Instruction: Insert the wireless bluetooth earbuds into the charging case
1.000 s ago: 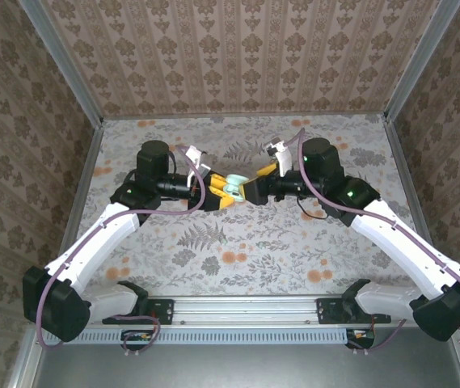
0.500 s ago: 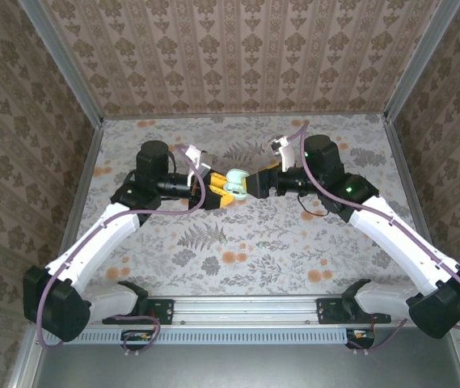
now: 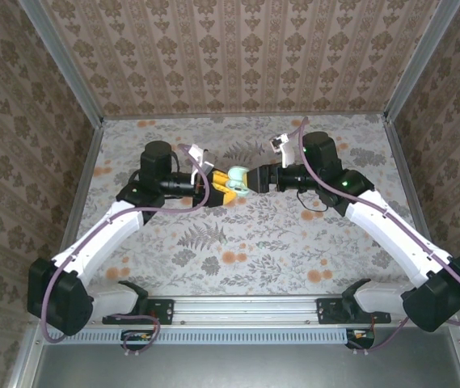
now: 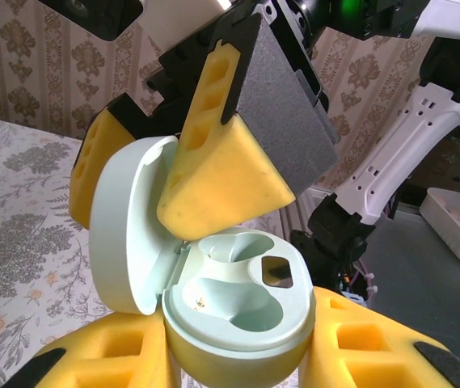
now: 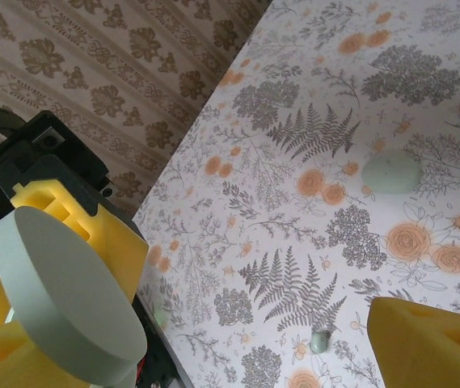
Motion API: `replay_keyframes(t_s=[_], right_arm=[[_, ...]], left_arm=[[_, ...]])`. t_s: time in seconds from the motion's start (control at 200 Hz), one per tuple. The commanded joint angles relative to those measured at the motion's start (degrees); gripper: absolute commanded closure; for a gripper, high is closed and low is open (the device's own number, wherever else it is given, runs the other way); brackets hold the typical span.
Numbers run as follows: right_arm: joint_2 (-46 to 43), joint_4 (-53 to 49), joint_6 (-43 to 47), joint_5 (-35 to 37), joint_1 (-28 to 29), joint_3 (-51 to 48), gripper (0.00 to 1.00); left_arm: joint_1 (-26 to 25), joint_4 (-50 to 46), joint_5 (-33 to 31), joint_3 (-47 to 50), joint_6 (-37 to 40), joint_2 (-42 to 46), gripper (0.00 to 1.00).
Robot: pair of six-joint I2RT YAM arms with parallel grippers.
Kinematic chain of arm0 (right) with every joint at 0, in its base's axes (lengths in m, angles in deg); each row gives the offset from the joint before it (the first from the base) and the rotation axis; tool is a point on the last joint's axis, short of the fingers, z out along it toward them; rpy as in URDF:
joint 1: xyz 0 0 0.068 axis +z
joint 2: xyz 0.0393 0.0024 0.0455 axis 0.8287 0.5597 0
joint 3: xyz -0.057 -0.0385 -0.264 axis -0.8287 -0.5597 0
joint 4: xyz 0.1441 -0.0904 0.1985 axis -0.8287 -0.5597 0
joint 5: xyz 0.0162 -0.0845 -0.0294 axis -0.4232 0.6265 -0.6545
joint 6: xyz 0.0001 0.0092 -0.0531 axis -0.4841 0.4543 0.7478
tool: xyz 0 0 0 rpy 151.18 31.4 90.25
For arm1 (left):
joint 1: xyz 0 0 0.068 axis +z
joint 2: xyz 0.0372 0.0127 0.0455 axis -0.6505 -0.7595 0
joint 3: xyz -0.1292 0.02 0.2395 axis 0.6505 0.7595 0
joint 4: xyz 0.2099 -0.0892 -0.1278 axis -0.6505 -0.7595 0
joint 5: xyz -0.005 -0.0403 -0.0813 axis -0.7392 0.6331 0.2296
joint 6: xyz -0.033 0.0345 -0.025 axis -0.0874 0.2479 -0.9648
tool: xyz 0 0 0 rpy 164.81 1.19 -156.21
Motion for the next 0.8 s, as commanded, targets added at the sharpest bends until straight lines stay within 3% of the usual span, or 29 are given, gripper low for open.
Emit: replay_keyframes(t_s=[0.0,0.795], right_arm=[[1.1,1.7,-2.2,0.6,-1.5,1.0,0.14],[3.0,4.0,-5.2,-5.5,-1.5,2.5,0.15]], left_arm=[[0.2,2.1,2.4,0.7,0.5,0.0,0.88],[1.8,4.4,1.2,0.0,-1.7,-4.4,0.89]])
